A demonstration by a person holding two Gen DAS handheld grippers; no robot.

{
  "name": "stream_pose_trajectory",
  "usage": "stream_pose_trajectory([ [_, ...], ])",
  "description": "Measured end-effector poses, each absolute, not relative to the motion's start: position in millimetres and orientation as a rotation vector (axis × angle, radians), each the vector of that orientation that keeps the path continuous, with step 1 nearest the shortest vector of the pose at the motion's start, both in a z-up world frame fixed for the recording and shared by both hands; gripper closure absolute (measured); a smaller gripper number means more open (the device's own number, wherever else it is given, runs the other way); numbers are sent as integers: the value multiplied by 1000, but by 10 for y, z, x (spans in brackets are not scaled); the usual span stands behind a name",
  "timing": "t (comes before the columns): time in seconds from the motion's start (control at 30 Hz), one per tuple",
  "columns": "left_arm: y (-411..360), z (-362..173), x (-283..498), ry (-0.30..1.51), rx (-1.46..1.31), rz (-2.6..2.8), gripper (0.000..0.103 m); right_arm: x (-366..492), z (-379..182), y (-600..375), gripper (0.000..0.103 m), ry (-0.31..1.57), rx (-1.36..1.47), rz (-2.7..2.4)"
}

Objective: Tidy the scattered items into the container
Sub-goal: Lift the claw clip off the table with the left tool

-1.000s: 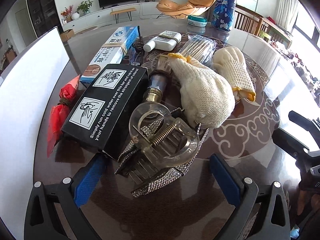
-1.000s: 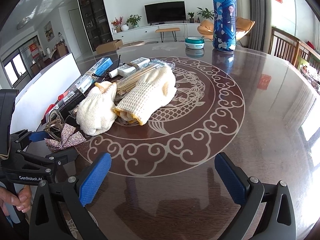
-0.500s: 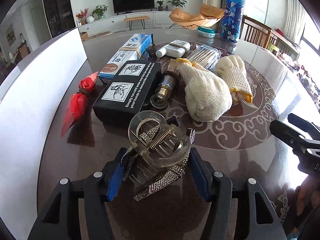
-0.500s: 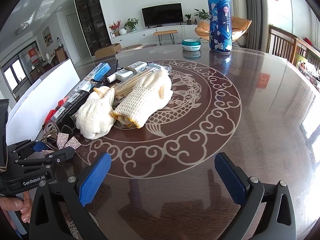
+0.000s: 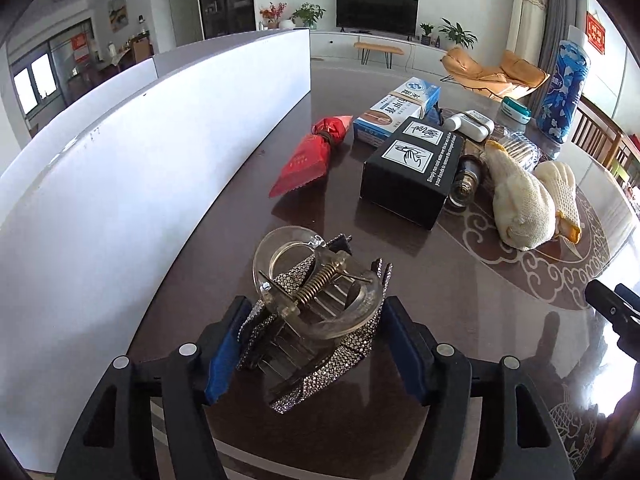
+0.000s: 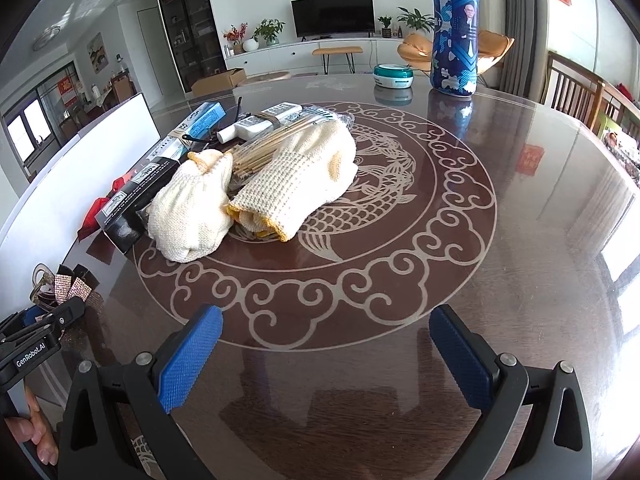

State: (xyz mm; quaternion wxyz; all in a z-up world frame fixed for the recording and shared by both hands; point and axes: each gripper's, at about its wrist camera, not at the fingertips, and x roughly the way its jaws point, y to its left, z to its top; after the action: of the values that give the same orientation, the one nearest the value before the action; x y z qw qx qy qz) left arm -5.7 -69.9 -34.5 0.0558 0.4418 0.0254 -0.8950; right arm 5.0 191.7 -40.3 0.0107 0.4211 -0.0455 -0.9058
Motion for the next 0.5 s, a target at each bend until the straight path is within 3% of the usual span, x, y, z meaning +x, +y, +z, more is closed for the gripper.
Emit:
stream_pose_trajectory([
  [0.07, -699, -355, -67, 77, 1353, -2707, 20, 43, -410, 1909, 0, -139, 1319, -2821],
  [0.5, -714, -380, -91, 81, 1386, -2686, 2, -5, -467, 1837, 0, -104, 1345, -2755],
])
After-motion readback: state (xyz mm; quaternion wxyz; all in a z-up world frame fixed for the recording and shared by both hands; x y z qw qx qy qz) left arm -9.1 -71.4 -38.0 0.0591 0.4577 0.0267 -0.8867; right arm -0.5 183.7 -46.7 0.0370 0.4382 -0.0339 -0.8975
